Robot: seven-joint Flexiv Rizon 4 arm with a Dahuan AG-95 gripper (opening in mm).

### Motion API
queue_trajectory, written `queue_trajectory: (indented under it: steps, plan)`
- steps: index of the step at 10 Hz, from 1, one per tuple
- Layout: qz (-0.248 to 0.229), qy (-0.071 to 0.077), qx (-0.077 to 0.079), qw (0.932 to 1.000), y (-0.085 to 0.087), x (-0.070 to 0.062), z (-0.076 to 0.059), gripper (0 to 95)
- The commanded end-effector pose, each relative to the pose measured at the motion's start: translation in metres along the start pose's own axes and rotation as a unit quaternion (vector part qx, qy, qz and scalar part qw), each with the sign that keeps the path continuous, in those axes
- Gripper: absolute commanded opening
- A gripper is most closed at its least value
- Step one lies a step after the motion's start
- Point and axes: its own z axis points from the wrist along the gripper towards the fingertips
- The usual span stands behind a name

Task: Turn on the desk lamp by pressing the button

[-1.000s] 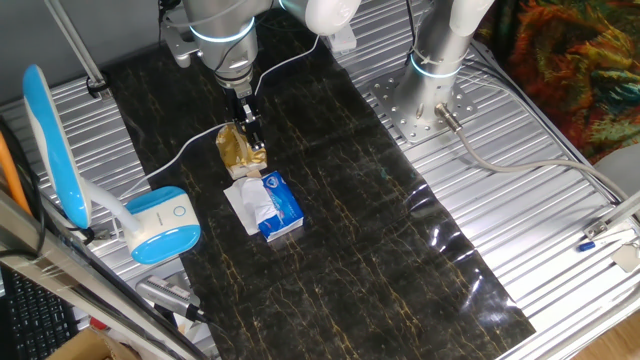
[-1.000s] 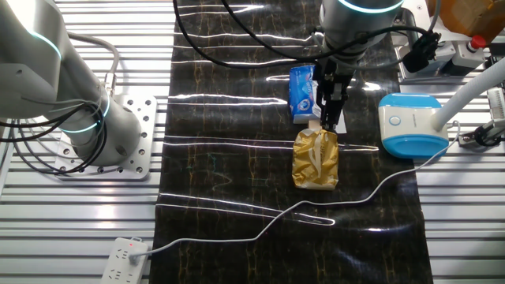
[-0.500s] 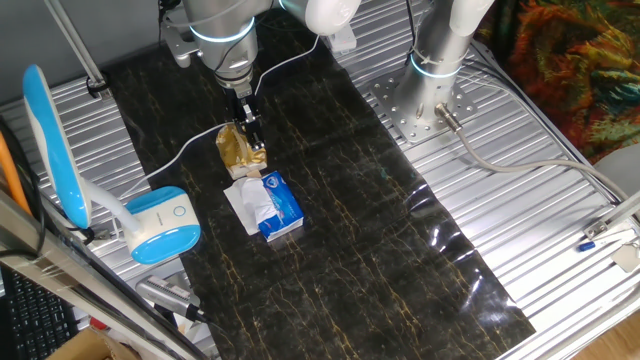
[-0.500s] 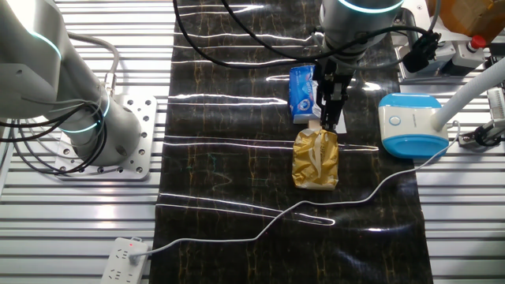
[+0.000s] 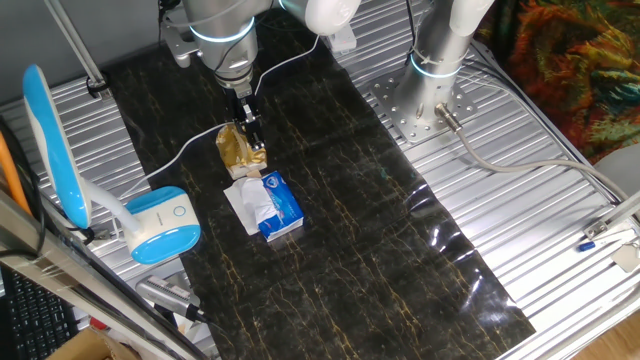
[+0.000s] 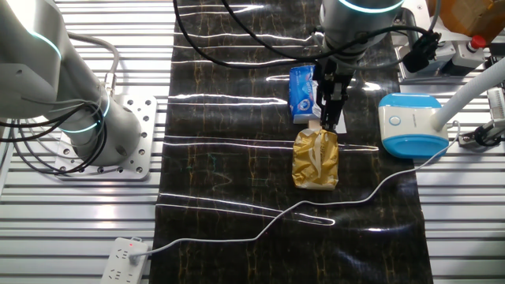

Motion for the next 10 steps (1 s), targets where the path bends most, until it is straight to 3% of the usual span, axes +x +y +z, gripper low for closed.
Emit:
queue_trajectory:
  steps: [1, 2, 3, 5, 7, 8, 10]
  plan:
    - [0.000, 0.000, 0.000, 1.0000, 0.000, 0.000, 0.000, 95.0]
    - [-0.261, 0.003, -0.007, 0.9653, 0.000, 0.000, -0.001, 0.0]
    - [-0.267, 0.008, -0.027, 0.9633, 0.000, 0.000, -0.002, 0.0]
    - [-0.314, 0.015, -0.023, 0.9489, 0.001, 0.001, -0.005, 0.0]
    - [-0.397, 0.019, -0.021, 0.9172, 0.004, -0.001, -0.004, 0.0]
    - [-0.417, 0.020, -0.017, 0.9087, 0.007, -0.002, -0.003, 0.0]
    - [-0.463, 0.025, 0.006, 0.8862, 0.012, -0.006, -0.002, 0.0]
